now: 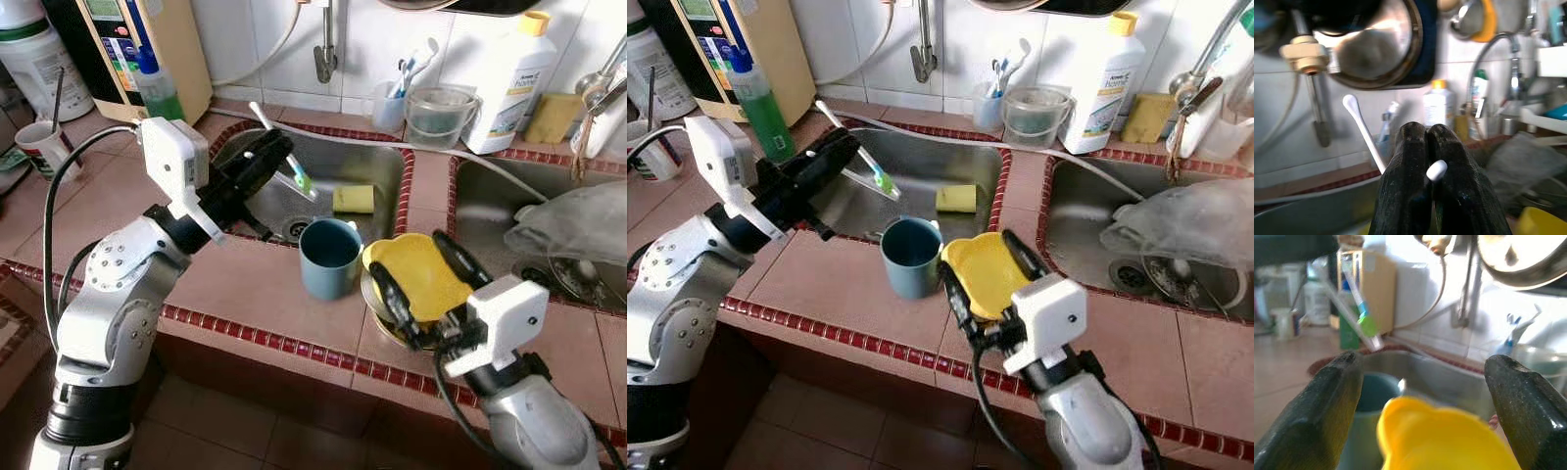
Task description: Kitchen organization
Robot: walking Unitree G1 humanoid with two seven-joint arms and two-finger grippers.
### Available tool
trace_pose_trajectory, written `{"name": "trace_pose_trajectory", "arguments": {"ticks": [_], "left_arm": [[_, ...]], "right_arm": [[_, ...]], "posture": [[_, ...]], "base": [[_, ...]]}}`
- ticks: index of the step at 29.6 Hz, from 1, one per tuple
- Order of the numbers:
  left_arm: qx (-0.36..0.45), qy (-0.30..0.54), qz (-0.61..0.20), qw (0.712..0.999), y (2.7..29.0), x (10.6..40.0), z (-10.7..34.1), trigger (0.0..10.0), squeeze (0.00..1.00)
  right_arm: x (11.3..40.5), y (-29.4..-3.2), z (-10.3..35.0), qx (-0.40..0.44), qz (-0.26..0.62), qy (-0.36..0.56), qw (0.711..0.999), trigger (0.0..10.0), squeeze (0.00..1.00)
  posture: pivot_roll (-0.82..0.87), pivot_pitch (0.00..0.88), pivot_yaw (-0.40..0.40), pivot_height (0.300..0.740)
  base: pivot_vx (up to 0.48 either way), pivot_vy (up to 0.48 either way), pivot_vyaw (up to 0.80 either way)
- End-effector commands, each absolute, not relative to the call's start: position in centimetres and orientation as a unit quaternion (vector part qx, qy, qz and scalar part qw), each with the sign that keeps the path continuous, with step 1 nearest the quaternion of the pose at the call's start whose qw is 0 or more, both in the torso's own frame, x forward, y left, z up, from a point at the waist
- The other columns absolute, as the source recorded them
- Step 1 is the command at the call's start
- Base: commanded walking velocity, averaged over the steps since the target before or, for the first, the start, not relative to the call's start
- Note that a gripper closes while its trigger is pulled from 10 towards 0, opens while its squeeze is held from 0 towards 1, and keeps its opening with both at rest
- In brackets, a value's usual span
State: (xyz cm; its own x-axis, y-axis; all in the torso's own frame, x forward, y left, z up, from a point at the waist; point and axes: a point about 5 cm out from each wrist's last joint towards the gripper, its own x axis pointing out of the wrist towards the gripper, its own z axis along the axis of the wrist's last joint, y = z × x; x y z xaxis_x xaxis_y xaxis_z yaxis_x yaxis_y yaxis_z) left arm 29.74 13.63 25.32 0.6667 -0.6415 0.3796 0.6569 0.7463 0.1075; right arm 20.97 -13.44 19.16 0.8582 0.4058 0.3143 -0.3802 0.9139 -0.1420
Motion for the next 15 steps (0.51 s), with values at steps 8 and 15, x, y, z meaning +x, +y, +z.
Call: {"name": "trace_pose_trajectory", "arguments": {"ticks": [8, 15], "left_arm": [[-0.005, -0.197, -0.264, 0.944, 15.0, 31.1, 24.5, 10.0, 0.0], [-0.005, -0.185, -0.225, 0.957, 15.4, 31.7, 23.4, 10.0, 0.0]], "right_arm": [[22.9, -14.7, 20.3, -0.019, 0.135, -0.204, 0.969, 10.0, 0.0], [23.8, -14.9, 20.9, -0.009, 0.111, -0.22, 0.969, 10.0, 0.0]], "posture": [[-0.18, 0.072, 0.068, 0.74], [-0.18, 0.072, 0.065, 0.74]], "base": [[0.0, 0.0, 0.0], [0.0, 0.0, 0.0]]}}
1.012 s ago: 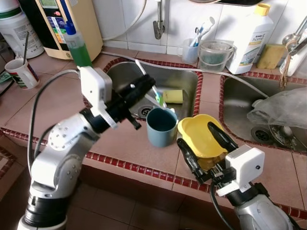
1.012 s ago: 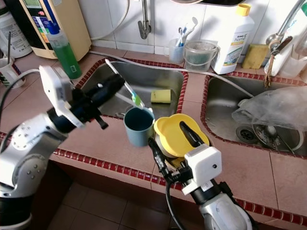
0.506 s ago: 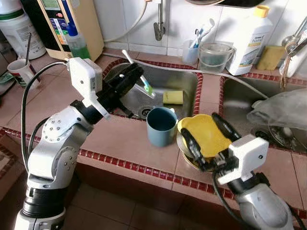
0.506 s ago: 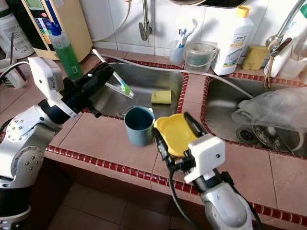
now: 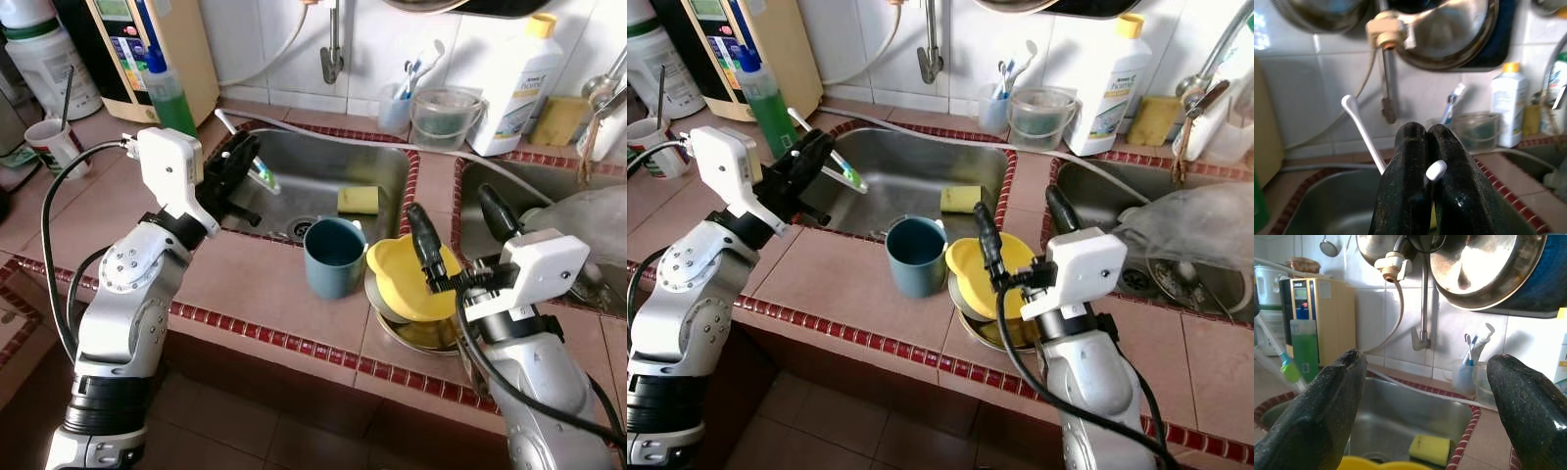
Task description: Kitchen organization
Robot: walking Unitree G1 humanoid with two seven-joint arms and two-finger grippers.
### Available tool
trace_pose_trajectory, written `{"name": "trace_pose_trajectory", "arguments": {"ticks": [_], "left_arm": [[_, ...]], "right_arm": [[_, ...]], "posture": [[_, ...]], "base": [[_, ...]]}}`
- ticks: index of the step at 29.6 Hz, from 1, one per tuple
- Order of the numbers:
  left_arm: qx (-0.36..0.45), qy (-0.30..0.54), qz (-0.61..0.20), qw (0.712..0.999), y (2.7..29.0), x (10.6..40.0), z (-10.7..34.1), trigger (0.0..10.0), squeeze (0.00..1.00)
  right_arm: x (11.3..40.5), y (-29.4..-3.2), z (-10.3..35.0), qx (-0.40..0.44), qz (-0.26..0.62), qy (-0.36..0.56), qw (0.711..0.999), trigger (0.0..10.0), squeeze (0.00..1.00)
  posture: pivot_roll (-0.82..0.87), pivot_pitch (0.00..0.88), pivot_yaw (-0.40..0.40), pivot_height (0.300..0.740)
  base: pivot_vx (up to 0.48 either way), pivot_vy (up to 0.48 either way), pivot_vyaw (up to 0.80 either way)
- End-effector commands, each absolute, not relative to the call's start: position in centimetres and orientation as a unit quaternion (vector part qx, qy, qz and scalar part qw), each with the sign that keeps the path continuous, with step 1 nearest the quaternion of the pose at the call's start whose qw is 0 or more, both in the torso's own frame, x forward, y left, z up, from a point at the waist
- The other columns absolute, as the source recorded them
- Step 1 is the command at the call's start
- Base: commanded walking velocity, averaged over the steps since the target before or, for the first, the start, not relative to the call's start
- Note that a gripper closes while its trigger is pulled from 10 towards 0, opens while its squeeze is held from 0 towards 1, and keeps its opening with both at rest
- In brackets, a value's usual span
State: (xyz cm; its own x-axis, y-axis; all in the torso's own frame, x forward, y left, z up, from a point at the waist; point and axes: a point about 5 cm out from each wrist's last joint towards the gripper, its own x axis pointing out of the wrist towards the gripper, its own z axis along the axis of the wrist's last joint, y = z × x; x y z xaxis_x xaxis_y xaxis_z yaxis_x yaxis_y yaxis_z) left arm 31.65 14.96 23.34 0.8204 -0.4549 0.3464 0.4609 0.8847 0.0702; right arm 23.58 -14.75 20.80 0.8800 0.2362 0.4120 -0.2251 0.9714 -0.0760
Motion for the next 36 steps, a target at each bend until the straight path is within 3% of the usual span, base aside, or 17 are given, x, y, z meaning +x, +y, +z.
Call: {"name": "trace_pose_trajectory", "arguments": {"ticks": [1, 15, 36], "left_arm": [[-0.008, -0.184, -0.222, 0.958, 15.4, 31.8, 23.2, 10.0, 0.0], [-0.02, -0.163, -0.149, 0.975, 16.4, 31.9, 20.7, 10.0, 0.0], [-0.023, -0.172, -0.152, 0.973, 16.2, 32.1, 20.7, 10.0, 0.0]], "right_arm": [[23.9, -14.9, 21.0, -0.008, 0.109, -0.221, 0.969, 10.0, 0.0], [25.0, -15.1, 20.9, -0.003, 0.096, -0.225, 0.97, 10.0, 0.0], [26.0, -15.3, 21.4, -0.008, 0.088, -0.24, 0.967, 10.0, 0.0]], "posture": [[-0.18, 0.072, 0.063, 0.74], [-0.16, 0.07, 0.046, 0.74], [-0.16, 0.049, 0.03, 0.74]], "base": [[0.0, 0.0, 0.0], [0.0, 0.0, 0.0], [0.0, 0.0, 0.0]]}}
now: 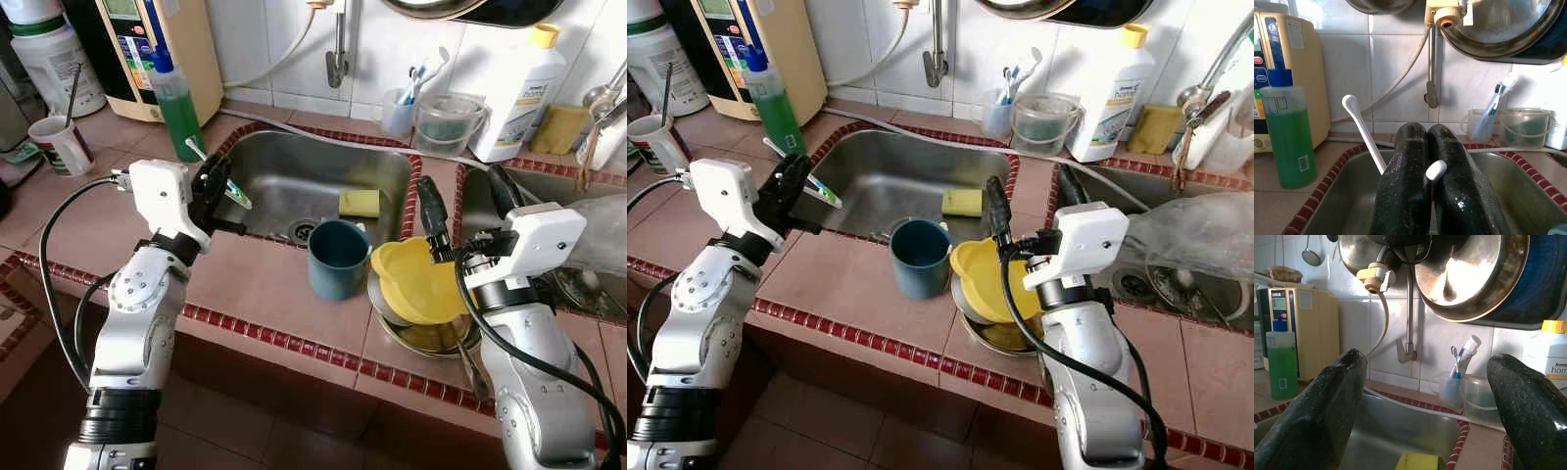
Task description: Kitchen organization
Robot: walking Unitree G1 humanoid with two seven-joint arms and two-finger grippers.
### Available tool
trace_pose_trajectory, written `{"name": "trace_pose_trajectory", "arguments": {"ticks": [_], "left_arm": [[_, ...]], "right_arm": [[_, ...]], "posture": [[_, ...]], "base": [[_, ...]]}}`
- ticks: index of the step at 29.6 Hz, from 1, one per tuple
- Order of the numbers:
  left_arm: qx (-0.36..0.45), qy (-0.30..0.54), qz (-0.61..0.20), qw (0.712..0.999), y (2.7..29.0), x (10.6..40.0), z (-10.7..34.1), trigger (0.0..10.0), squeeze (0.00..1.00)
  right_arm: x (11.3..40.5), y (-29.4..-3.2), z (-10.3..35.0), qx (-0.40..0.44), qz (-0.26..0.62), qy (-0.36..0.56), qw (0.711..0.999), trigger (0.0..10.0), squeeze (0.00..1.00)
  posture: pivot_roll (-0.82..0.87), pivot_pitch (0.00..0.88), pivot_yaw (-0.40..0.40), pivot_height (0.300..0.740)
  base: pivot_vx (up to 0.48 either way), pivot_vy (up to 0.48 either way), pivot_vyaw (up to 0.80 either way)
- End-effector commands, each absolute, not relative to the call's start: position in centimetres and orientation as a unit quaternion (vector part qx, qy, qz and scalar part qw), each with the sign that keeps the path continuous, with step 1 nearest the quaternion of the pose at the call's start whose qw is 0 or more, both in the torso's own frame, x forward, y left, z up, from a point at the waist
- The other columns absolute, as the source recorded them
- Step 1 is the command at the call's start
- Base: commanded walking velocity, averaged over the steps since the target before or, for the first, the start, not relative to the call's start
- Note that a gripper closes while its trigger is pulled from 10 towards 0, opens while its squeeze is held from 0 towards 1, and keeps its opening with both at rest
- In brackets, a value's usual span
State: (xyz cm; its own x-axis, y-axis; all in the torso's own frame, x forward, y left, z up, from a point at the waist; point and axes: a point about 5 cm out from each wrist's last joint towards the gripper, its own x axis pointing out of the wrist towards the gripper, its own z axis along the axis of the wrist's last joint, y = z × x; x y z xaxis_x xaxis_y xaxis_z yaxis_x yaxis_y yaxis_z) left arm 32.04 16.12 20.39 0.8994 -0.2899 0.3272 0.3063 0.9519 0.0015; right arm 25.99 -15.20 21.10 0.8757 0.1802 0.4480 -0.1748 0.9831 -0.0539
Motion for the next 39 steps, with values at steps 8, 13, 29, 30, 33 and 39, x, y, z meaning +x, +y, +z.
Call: {"name": "trace_pose_trajectory", "arguments": {"ticks": [8, 13, 29, 30, 33, 39], "left_arm": [[-0.031, -0.176, -0.161, 0.971, 16.07, 32.05, 20.92, 10.0, 0.0], [-0.035, -0.178, -0.162, 0.97, 16.13, 32.05, 21.05, 10.0, 0.0], [-0.04, -0.18, -0.164, 0.969, 16.08, 32.04, 21.19, 10.0, 0.0], [-0.04, -0.18, -0.165, 0.969, 16.07, 32.03, 21.2, 10.0, 0.0], [-0.04, -0.18, -0.165, 0.969, 16.07, 32.04, 21.2, 10.0, 0.0], [-0.041, -0.18, -0.166, 0.969, 15.96, 32.04, 21.22, 10.0, 0.0]], "right_arm": [[26.01, -15.21, 21.41, -0.007, 0.089, -0.241, 0.966, 10.0, 0.0], [25.99, -15.15, 21.42, -0.007, 0.091, -0.242, 0.966, 10.0, 0.0], [25.96, -15.2, 21.55, -0.009, 0.091, -0.243, 0.966, 10.0, 0.0], [25.95, -15.21, 21.56, -0.009, 0.091, -0.243, 0.966, 10.0, 0.0], [25.94, -15.21, 21.54, -0.009, 0.091, -0.243, 0.966, 10.0, 0.0], [25.9, -15.26, 21.53, -0.01, 0.09, -0.243, 0.966, 10.0, 0.0]], "posture": [[-0.16, 0.048, 0.034, 0.74], [-0.16, 0.051, 0.031, 0.74], [-0.16, 0.055, 0.033, 0.74], [-0.16, 0.055, 0.033, 0.74], [-0.16, 0.056, 0.032, 0.74], [-0.16, 0.059, 0.033, 0.74]], "base": [[0.0, 0.0, 0.0], [0.206, 0.0, 0.0], [0.329, 0.0, 0.0], [0.341, 0.0, 0.0], [0.342, 0.0, 0.0], [0.296, 0.0, 0.0]]}}
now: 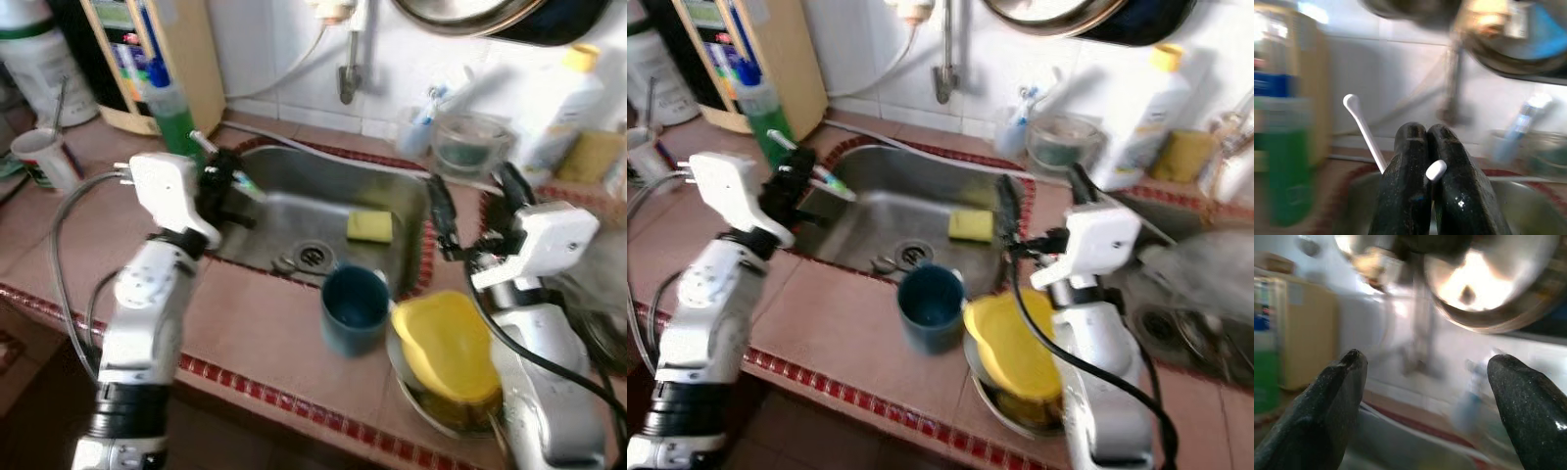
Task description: Kitchen organization
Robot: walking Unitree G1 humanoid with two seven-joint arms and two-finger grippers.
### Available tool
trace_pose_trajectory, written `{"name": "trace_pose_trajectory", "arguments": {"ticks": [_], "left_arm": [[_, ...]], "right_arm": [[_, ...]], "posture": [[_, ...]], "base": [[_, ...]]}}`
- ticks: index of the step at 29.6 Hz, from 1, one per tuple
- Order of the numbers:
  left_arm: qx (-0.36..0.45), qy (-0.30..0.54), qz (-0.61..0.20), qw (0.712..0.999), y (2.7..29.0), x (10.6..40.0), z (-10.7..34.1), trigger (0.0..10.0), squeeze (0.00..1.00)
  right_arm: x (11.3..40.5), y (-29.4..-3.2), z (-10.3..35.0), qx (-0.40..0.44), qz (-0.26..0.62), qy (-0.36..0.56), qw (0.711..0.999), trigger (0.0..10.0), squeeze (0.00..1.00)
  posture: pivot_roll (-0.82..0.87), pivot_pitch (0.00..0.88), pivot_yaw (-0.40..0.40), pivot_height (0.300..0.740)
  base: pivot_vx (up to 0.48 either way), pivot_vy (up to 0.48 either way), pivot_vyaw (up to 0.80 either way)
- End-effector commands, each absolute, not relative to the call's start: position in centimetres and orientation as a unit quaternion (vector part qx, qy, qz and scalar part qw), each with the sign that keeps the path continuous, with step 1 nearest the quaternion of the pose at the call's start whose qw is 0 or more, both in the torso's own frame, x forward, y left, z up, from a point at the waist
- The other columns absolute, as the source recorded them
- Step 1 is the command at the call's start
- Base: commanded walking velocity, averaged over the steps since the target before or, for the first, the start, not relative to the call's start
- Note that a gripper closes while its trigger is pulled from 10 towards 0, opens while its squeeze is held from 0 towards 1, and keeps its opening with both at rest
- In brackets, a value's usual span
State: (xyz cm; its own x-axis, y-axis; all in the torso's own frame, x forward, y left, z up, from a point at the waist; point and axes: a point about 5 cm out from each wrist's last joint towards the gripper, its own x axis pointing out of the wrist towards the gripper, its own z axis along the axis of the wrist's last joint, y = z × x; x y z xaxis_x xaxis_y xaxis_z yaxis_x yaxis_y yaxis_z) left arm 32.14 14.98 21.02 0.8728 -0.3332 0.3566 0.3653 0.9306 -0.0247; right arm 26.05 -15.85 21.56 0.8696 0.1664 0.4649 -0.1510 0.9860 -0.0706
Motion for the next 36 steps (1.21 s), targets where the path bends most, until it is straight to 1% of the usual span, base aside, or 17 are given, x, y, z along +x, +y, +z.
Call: {"name": "trace_pose_trajectory", "arguments": {"ticks": [1, 3, 9, 22, 24, 36], "left_arm": [[-0.053, -0.181, -0.172, 0.967, 15.85, 31.98, 21.26, 10.0, 0.0], [-0.063, -0.185, -0.18, 0.964, 15.75, 31.91, 21.32, 10.0, 0.0], [-0.053, -0.184, -0.178, 0.965, 15.68, 31.84, 21.4, 10.0, 0.0], [-0.036, -0.185, -0.199, 0.962, 15.55, 32.21, 21.65, 10.0, 0.0], [-0.034, -0.184, -0.201, 0.962, 15.42, 32.28, 21.63, 10.0, 0.0], [-0.033, -0.181, -0.201, 0.962, 15.33, 32.47, 21.52, 10.0, 0.0]], "right_arm": [[25.89, -15.28, 21.54, -0.01, 0.09, -0.243, 0.966, 10.0, 0.0], [25.88, -15.28, 21.52, -0.01, 0.09, -0.242, 0.966, 10.0, 0.0], [25.88, -15.34, 21.55, -0.011, 0.09, -0.242, 0.966, 10.0, 0.0], [26.15, -15.61, 21.69, -0.007, 0.082, -0.241, 0.967, 10.0, 0.0], [26.2, -15.61, 21.56, 0.004, 0.081, -0.234, 0.969, 10.0, 0.0], [26.27, -15.78, 21.63, 0.002, 0.08, -0.235, 0.969, 10.0, 0.0]], "posture": [[-0.16, 0.06, 0.033, 0.74], [-0.16, 0.06, 0.033, 0.74], [-0.16, 0.065, 0.033, 0.74], [-0.17, 0.072, 0.044, 0.74], [-0.17, 0.072, 0.047, 0.74], [-0.17, 0.071, 0.045, 0.74]], "base": [[0.0, 0.0, 0.0], [0.0, 0.0, 0.0], [0.0, 0.0, 0.0], [0.0, 0.0, 0.0], [0.0, 0.0, -0.8], [0.0, 0.0, -0.79]]}}
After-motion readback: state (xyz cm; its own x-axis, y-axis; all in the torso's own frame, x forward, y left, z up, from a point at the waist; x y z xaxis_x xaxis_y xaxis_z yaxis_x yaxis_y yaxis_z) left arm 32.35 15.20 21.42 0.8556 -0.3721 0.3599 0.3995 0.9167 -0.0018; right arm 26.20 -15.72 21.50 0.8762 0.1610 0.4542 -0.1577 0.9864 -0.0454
